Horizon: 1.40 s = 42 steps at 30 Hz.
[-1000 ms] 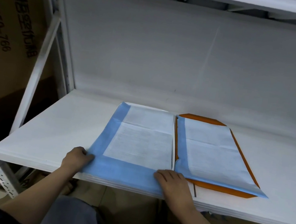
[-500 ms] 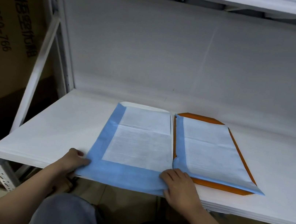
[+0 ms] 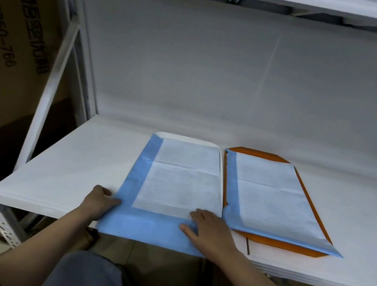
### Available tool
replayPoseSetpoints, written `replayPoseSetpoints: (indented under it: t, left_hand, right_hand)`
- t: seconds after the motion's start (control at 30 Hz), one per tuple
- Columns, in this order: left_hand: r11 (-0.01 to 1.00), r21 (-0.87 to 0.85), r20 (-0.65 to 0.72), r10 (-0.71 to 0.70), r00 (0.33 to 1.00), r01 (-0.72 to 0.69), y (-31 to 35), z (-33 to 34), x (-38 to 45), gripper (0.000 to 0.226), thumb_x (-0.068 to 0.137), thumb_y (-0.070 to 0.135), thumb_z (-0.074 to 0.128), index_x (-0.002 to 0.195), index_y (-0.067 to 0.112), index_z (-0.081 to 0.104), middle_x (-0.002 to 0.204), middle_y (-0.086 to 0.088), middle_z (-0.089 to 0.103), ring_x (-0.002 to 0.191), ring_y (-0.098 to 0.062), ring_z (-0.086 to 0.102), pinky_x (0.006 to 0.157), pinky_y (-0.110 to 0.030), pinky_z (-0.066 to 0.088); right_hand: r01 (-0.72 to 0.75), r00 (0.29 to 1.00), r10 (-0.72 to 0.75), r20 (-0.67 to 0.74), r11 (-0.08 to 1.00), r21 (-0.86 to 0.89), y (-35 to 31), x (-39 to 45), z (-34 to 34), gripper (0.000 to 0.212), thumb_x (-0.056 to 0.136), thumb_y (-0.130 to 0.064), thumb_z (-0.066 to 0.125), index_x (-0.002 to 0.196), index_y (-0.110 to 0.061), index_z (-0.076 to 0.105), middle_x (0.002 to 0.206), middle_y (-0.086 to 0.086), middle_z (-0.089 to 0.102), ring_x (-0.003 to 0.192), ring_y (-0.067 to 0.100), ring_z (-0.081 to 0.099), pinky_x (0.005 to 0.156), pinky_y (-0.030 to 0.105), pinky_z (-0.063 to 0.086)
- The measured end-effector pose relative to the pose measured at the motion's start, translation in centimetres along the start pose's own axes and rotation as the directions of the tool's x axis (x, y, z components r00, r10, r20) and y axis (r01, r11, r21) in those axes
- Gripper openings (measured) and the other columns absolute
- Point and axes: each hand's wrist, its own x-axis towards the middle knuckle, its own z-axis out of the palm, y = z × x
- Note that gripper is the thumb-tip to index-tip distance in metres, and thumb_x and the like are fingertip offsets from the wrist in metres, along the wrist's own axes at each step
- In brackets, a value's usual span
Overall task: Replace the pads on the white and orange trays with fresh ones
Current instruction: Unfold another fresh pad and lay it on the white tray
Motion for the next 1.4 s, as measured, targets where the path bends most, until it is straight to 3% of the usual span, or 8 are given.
replayPoseSetpoints:
  t: [0.1,0.3,0.63,0.83,0.93,1.03,1.17,1.4]
  left_hand:
    - [0.997,-0.047,0.083,0.068,0.994,-0.064,1.1,-0.4,0.6,0.039,0.089,0.018,0.057,0.058,0.018,0.032,0.052,-0.001,0.025,0.046,-0.015,0.024,0.048,-0.023,0.019]
    - [0.999,-0.046,0.275,-0.003,0.961,0.017,4.6,-0.7,2.1,0.022,0.093,0.026,0.056,0.083,0.006,0.059,0.065,-0.006,0.058,0.052,-0.019,0.056,0.052,-0.020,0.042]
    - [0.974,-0.174,0.373,-0.072,0.925,0.146,7.5,-0.9,7.6,0.019,0.090,0.029,0.059,0.095,0.011,0.056,0.073,-0.006,0.051,0.058,-0.017,0.049,0.059,-0.027,0.046]
    - [0.990,0.139,0.298,-0.054,0.953,0.013,9.9,1.0,8.7,0.043,0.088,0.014,0.064,0.120,0.005,0.036,0.076,-0.007,0.044,0.058,-0.016,0.050,0.046,-0.023,0.044]
    - [0.851,0.519,0.180,-0.018,0.984,-0.079,10.1,2.9,9.0,0.076,0.087,0.022,0.064,0.139,-0.002,0.013,0.113,-0.015,0.053,0.103,-0.029,0.057,0.081,-0.035,0.048]
    - [0.713,0.686,0.098,0.109,0.989,-0.146,9.7,3.7,9.9,0.067,0.088,0.025,0.057,0.138,0.002,0.018,0.125,-0.017,0.054,0.115,-0.034,0.054,0.091,-0.037,0.044]
    - [0.808,0.546,0.147,0.169,0.975,-0.223,9.2,3.2,11.3,0.064,0.088,0.026,0.059,0.142,0.019,0.025,0.129,-0.011,0.053,0.114,-0.030,0.054,0.092,-0.036,0.043]
    - [0.980,-0.048,0.212,0.200,0.957,-0.194,9.2,3.4,12.4,0.058,0.082,0.015,0.073,0.135,0.015,0.049,0.138,-0.005,0.045,0.122,-0.023,0.049,0.093,-0.026,0.041]
  right_hand:
    - [-0.060,0.998,0.060,-0.009,0.996,0.070,-0.1,1.5,-1.2,0.058,0.093,-0.063,0.030,0.130,-0.023,0.051,0.129,-0.002,0.055,0.117,0.016,0.049,0.093,0.030,0.038]
    - [-0.156,0.988,0.157,0.009,0.976,0.151,0.0,5.2,-3.5,0.039,0.095,-0.052,0.038,0.112,-0.024,0.059,0.113,-0.005,0.062,0.100,0.014,0.058,0.079,0.030,0.045]
    - [-0.252,0.952,0.298,-0.073,0.895,0.368,3.9,10.7,-4.6,0.022,0.093,-0.031,0.045,0.082,-0.019,0.059,0.089,-0.002,0.066,0.085,0.017,0.061,0.076,0.034,0.049]
    - [-0.258,0.932,0.338,-0.132,0.872,0.416,4.9,12.5,-4.5,0.025,0.094,-0.029,0.045,0.091,-0.015,0.066,0.090,-0.004,0.068,0.085,0.013,0.062,0.072,0.029,0.047]
    - [-0.257,0.929,0.338,-0.152,0.883,0.392,5.2,12.8,-4.3,0.024,0.094,-0.028,0.045,0.089,-0.016,0.065,0.089,-0.005,0.068,0.084,0.013,0.062,0.072,0.029,0.048]
    - [-0.261,0.927,0.339,-0.161,0.890,0.373,5.6,13.0,-3.8,0.025,0.093,-0.027,0.044,0.088,-0.015,0.065,0.089,-0.002,0.069,0.082,0.014,0.063,0.073,0.032,0.051]
    - [-0.249,0.930,0.309,-0.199,0.928,0.277,5.8,13.1,-3.8,0.024,0.095,-0.026,0.043,0.095,-0.015,0.064,0.095,0.000,0.068,0.085,0.015,0.062,0.071,0.030,0.049]
    - [-0.118,0.992,0.120,-0.028,0.990,0.074,6.6,13.9,-2.5,0.039,0.097,-0.028,0.042,0.136,-0.022,0.046,0.134,0.001,0.050,0.120,0.020,0.046,0.097,0.030,0.041]
